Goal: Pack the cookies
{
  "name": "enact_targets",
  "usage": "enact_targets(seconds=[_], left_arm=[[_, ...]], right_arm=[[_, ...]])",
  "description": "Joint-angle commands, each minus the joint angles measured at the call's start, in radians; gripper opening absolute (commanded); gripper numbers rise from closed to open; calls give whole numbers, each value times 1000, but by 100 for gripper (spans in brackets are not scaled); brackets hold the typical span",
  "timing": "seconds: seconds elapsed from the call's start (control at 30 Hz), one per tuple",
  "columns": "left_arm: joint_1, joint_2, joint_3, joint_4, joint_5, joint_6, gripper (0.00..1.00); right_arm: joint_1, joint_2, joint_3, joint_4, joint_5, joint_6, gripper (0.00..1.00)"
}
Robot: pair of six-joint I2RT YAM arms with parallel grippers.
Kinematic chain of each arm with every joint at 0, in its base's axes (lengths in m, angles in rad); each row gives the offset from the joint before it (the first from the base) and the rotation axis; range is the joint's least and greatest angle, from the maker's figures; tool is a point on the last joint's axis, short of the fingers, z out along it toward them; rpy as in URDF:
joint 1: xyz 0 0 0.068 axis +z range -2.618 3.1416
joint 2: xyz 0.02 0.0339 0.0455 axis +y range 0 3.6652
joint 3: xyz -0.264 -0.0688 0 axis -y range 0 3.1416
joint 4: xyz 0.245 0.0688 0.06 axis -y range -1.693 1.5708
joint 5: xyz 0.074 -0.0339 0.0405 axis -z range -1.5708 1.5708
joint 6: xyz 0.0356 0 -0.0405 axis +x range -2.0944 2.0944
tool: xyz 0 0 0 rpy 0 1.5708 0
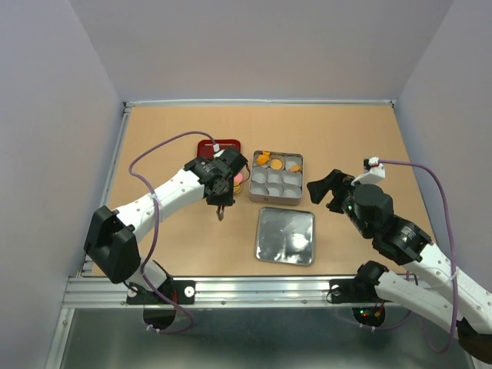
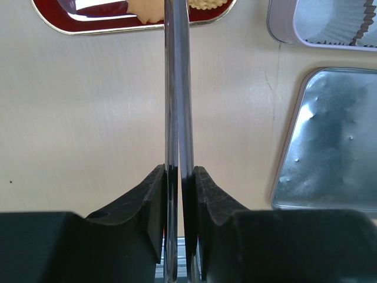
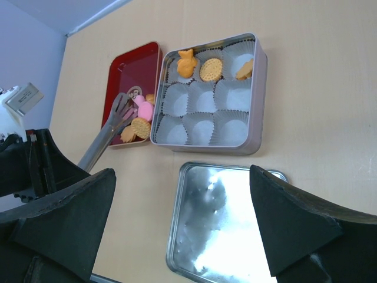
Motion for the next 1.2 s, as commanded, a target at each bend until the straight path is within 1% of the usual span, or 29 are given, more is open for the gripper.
enact_targets(seconds=[0.0,0.03,0.13,0.23,0.27,0.33,0.43,0.53,0.83,1.17], left_arm=[[-9,-9,-10,16,29,8,25],[-9,-10,-10,17,32,11,23],[-9,-13,-9,17,36,14,24],[-9,-18,-6,10,26,14,30],[-9,-19,-3,7,20,13,34],[-7,-28,8,-12,-9,14,37],[-7,-39,28,-47,-56,14,39],[-6,-51,54,-73,-70,25,40],[-4,-143,27,-49,34,43,42],[-3,-177,-13,-18,74,49,42]], right_arm=[[-2,-14,-20,17,12,5,100],[-2,-13,-23,18,10,6,100],[-2,-11,-23,17,8,5,100],[-2,-11,-23,17,8,6,100],[-2,-11,-23,17,7,8,100],[-2,-10,-23,17,5,10,100],[-2,-10,-25,17,4,14,100],[-2,-7,-25,18,1,17,99],[-2,-14,-24,18,-8,29,100],[-2,-10,-18,17,-21,34,100]])
